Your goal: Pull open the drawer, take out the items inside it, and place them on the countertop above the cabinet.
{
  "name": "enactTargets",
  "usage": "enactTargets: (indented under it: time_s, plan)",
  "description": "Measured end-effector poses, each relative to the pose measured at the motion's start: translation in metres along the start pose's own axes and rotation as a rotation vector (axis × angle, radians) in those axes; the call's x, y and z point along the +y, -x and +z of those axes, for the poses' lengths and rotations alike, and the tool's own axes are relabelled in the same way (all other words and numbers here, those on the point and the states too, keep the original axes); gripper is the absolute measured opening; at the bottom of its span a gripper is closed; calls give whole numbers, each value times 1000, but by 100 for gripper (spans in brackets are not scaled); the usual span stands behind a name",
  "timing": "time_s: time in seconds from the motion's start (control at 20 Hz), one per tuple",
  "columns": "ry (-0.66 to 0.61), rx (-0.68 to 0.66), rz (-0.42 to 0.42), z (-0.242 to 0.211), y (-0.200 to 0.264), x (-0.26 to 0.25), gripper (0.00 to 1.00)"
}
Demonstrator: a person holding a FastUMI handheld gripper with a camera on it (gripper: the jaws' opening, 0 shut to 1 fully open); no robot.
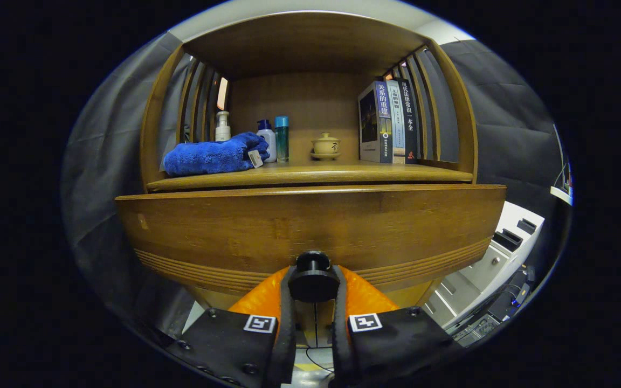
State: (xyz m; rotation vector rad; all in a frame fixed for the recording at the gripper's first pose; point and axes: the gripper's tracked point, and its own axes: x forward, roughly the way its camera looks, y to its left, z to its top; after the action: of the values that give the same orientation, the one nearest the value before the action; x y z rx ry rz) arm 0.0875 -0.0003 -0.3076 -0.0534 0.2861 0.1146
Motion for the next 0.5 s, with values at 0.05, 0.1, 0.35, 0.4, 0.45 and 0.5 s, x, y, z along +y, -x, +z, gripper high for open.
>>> enactTargets:
  time_s: [0.05, 0.1, 0.35, 0.4, 0.45, 0.5]
  plan:
    - [-10, 0, -1, -1, 5, 0, 36]
    - [-15, 2, -2, -1, 10, 0, 36]
    - [-2, -1, -31, -9, 34, -2, 36]
    - [3, 7, -32, -12, 38, -2, 36]
    - [5, 13, -30, -15, 41, -2, 36]
    - [5, 22, -24, -18, 47, -3, 36]
